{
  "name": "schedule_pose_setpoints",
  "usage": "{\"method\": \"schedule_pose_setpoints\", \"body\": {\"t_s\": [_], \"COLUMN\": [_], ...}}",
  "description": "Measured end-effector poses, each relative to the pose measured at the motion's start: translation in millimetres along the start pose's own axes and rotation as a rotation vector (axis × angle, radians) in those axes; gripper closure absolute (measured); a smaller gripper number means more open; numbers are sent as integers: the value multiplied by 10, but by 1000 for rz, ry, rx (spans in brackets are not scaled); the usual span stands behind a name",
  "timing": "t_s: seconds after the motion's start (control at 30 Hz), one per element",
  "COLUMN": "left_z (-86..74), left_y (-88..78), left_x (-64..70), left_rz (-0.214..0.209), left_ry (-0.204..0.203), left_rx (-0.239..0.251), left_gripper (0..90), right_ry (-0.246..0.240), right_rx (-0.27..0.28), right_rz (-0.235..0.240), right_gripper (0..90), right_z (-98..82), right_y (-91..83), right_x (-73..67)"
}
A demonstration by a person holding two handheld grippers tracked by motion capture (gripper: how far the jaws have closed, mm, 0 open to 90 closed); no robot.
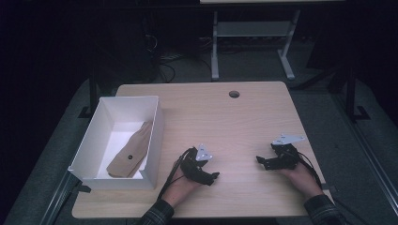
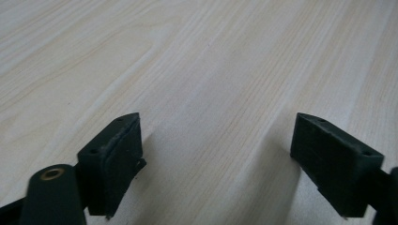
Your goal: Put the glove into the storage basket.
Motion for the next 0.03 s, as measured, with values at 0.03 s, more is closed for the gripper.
{"method": "schedule_pose_setpoints", "body": {"t_s": [0.03], "left_z": [0], "left_y": [0], "left_x": [0], "left_rz": [0], "left_ry": [0], "left_rx": [0], "left_gripper": [149], "right_ry": [0], "right_rx": [-1], "right_rz": [0], "right_gripper": [140], "right_z": [-1], "right_y": [-2], "right_x": [-1]}}
Point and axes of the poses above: each handheld gripper's, and its own axes: y roughly forward along the jaws, z roughly out of its top, x roughly to its right, the point moved 7 cm from there along y, roughly forward along the jaws, and after that the axes turned 8 degrees about -y, right-handed, at the moved point
